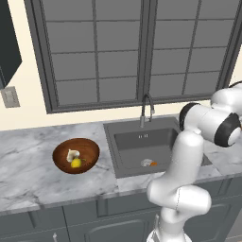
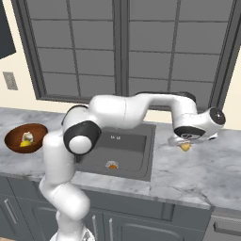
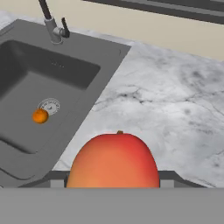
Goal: There is a mixed pile of frozen fruits and vegetables on the counter. Locate all the frozen vegetables and place the items in a bowl on the counter. Take all the frozen fruits and defrost them in a running sink.
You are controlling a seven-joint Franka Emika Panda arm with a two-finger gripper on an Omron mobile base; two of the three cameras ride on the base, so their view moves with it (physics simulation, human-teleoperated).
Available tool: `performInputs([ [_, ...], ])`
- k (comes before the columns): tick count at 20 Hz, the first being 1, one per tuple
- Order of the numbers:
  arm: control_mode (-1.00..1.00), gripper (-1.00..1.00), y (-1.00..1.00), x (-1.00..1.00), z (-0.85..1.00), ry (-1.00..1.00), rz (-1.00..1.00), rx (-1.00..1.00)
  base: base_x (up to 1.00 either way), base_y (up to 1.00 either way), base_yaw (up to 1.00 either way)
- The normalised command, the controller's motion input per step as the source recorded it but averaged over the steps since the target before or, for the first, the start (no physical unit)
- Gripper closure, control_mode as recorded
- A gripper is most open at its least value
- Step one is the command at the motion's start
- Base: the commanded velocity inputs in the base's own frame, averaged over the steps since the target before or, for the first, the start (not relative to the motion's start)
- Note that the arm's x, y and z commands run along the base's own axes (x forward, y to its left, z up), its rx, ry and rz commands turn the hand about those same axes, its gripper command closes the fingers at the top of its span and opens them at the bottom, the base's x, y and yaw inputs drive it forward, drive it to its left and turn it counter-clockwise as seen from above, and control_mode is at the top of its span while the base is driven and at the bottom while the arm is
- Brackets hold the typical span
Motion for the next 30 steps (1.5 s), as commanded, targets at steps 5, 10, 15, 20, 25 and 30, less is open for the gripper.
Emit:
performInputs([
  [5, -1.0, 1.0, 0.51, -0.54, 0.16, -0.18, 0.13, -0.1, 0.0, 0.0, 0.0],
  [10, -1.0, 1.0, 0.39, -0.07, 0.5, -0.14, 0.11, -0.07, 0.0, 0.0, 0.0],
  [15, -1.0, 1.0, 0.43, 0.0, 0.46, -0.04, 0.07, -0.05, 0.0, 0.0, 0.0],
  [20, -1.0, 1.0, 0.6, -0.01, 0.29, -0.05, 0.08, -0.09, 0.0, 0.0, 0.0],
  [25, -1.0, 1.0, 0.61, -0.1, 0.17, -0.02, 0.07, -0.07, 0.0, 0.0, 0.0],
  [30, -1.0, 1.0, 0.64, -0.23, 0.11, 0.0, 0.02, -0.04, 0.0, 0.0, 0.0],
])
